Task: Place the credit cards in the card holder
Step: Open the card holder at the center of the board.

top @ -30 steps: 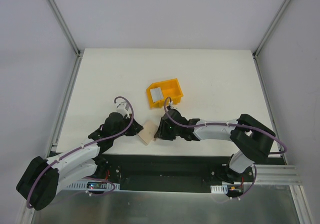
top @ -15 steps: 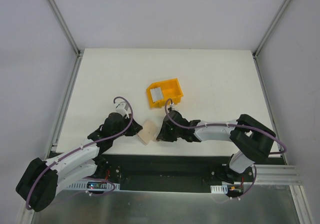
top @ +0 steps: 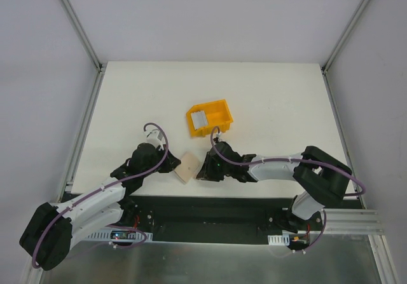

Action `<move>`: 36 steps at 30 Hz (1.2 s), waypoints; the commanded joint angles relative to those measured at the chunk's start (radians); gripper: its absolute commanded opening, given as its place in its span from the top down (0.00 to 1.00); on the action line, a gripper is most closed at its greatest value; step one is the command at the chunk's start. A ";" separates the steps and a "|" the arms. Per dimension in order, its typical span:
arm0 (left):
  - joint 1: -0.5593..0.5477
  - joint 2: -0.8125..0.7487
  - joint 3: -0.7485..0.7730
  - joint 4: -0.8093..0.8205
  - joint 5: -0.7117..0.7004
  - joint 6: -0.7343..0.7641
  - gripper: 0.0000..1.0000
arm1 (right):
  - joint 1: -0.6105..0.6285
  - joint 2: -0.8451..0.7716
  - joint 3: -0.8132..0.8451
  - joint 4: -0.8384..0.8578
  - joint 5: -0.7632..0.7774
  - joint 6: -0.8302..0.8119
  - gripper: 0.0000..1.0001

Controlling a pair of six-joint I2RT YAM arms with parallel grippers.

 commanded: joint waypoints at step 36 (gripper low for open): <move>-0.040 0.202 0.188 -0.032 0.185 0.221 0.09 | -0.026 -0.202 0.089 -0.061 -0.025 -0.247 0.99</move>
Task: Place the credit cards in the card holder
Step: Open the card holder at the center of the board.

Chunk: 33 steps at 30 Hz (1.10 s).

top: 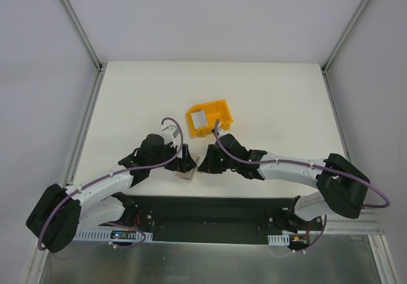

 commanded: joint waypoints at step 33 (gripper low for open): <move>-0.067 0.025 0.147 -0.166 -0.137 0.049 0.68 | -0.022 -0.094 0.040 -0.014 -0.014 -0.048 0.99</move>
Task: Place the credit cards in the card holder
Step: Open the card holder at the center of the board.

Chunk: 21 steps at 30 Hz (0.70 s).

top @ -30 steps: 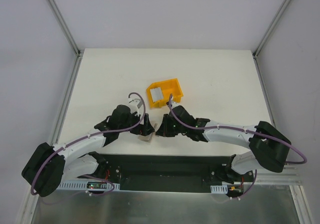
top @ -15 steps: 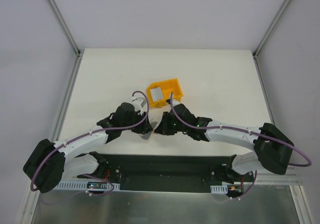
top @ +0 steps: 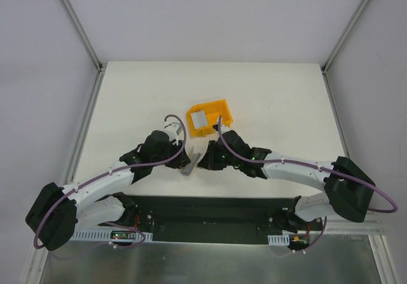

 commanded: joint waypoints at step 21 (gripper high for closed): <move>-0.008 0.024 0.017 -0.025 -0.134 -0.077 1.00 | -0.026 0.007 0.136 -0.032 -0.062 -0.073 0.99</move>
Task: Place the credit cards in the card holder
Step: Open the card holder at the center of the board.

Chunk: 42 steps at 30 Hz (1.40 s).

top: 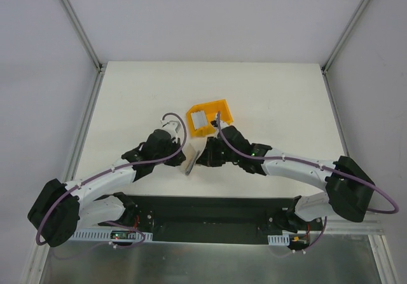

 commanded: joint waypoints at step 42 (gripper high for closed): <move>-0.008 -0.113 -0.269 0.308 0.038 -0.247 0.99 | -0.225 0.152 0.015 -0.308 0.261 -0.244 0.99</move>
